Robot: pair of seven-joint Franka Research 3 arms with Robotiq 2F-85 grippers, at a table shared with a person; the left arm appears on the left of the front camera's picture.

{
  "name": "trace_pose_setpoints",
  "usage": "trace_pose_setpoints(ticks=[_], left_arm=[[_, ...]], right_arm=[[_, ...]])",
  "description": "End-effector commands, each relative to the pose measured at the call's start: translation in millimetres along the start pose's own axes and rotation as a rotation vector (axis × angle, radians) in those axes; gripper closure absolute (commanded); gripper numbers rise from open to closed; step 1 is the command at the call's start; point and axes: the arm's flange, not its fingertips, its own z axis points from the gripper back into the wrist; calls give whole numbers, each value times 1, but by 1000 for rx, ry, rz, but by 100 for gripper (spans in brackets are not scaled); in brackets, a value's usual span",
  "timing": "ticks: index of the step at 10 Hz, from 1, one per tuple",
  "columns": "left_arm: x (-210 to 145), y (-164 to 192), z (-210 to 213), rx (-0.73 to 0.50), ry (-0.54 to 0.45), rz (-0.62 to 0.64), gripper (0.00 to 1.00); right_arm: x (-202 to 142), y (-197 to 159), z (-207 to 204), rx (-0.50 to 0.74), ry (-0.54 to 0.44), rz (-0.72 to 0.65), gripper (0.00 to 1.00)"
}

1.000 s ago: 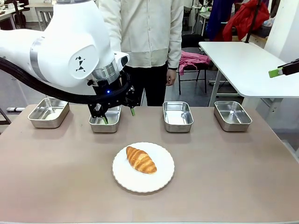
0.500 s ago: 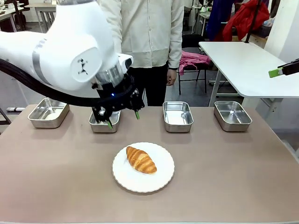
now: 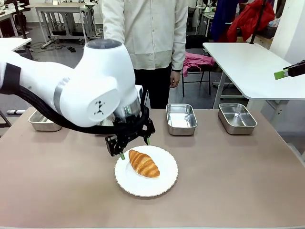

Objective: Place the bread in the container.
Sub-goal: Place the Butter Roll into the Airtight Container indicated by the human.

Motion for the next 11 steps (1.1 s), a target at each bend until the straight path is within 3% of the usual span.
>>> trace_pose_setpoints(ticks=[1,11], left_arm=[[-6,-1,-16,-23,-25,25,0],[10,-4,-83,-64,-9,16,0]], right_arm=[[1,0,0,9,-27,0,0],[1,0,0,9,-27,0,0]])
